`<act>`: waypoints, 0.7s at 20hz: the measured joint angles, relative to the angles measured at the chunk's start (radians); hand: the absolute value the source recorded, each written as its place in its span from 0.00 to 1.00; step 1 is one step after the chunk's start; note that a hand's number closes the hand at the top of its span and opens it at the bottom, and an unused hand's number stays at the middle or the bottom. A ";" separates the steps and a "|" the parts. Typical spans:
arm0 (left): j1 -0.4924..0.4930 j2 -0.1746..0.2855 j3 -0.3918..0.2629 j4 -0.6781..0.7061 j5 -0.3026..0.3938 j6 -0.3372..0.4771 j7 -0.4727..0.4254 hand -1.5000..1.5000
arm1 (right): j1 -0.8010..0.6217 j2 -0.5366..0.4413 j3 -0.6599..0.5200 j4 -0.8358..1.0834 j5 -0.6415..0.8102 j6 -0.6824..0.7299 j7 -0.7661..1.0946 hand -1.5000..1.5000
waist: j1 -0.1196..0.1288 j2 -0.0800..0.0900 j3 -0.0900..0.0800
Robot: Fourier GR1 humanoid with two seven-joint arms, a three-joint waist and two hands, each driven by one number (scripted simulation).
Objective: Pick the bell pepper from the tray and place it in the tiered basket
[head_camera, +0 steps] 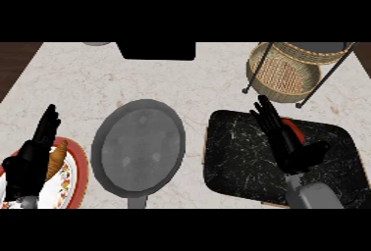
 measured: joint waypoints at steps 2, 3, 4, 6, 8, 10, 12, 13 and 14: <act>-0.008 0.002 0.013 0.006 -0.010 -0.005 -0.009 0.50 | -0.048 -0.020 -0.035 0.019 -0.043 0.062 0.017 1.00 | -0.012 0.010 -0.005; -0.023 0.007 0.016 0.008 -0.019 -0.005 -0.004 0.50 | -0.071 -0.048 -0.063 0.014 -0.083 0.109 0.035 1.00 | -0.018 0.014 -0.007; -0.037 0.013 0.019 0.016 -0.026 -0.011 -0.003 0.50 | -0.101 -0.065 -0.085 0.016 -0.123 0.151 0.056 1.00 | -0.022 0.017 -0.008; -0.072 0.021 0.023 0.033 -0.040 -0.015 -0.004 0.50 | -0.153 -0.126 -0.146 0.029 -0.224 0.263 0.098 1.00 | -0.029 0.023 -0.010; -0.071 0.021 0.021 0.037 -0.039 -0.018 -0.003 0.50 | -0.146 -0.156 -0.205 0.054 -0.209 0.198 0.092 0.00 | -0.060 0.025 -0.009; -0.088 0.020 0.013 0.043 -0.043 -0.028 0.001 0.50 | -0.144 -0.227 -0.227 0.120 -0.142 0.145 0.130 0.00 | -0.056 0.032 -0.012; -0.104 0.009 0.004 0.074 -0.046 -0.045 -0.009 0.50 | -0.148 -0.267 -0.260 0.175 -0.120 0.122 0.147 0.00 | -0.051 0.032 -0.012; -0.110 0.004 0.006 0.090 -0.047 -0.054 -0.019 0.50 | -0.149 -0.292 -0.282 0.206 -0.120 0.135 0.144 0.00 | -0.049 0.032 -0.012; -0.126 0.001 0.013 0.113 -0.047 -0.064 -0.027 0.50 | -0.157 -0.321 -0.302 0.212 -0.126 0.150 0.160 0.00 | -0.048 0.031 -0.012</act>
